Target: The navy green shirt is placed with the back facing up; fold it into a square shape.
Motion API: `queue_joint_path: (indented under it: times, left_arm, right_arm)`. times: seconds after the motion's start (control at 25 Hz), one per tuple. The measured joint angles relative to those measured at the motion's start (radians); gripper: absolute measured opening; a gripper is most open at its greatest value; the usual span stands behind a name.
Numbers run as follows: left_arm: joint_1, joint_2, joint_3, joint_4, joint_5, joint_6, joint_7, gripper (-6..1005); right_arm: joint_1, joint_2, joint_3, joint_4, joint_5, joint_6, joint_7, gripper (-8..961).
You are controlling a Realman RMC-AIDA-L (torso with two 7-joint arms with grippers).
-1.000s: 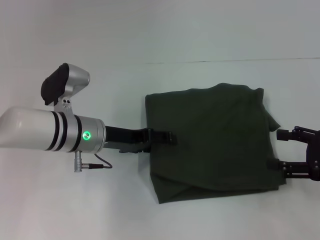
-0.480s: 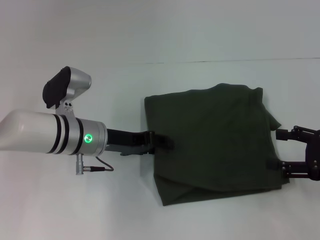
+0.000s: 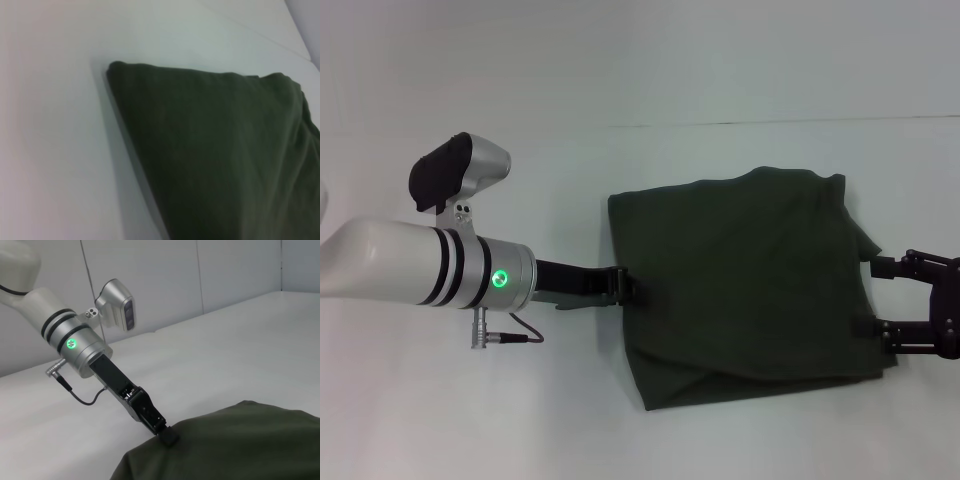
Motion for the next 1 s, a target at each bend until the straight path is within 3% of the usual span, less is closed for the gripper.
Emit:
queue_joint_path:
  times: [0.28,0.68,1.0]
  left_arm:
    - [0.000,0.003,0.009,0.001,0.000,-0.008,0.015,107]
    - [0.073,0.045,-0.015,0.103,0.002,0.086,0.007,102]
    - [0.132,0.062,-0.135,0.213,0.123,0.219,-0.009,95]
  right_arm:
    - [0.004,0.000,0.000,0.000,0.002,0.000,0.000,944]
    - [0.014,0.002,0.000,0.000,0.003,0.000,0.001,944]
    - [0.024,0.002,0.000,0.000,0.002,0.000,0.009,944]
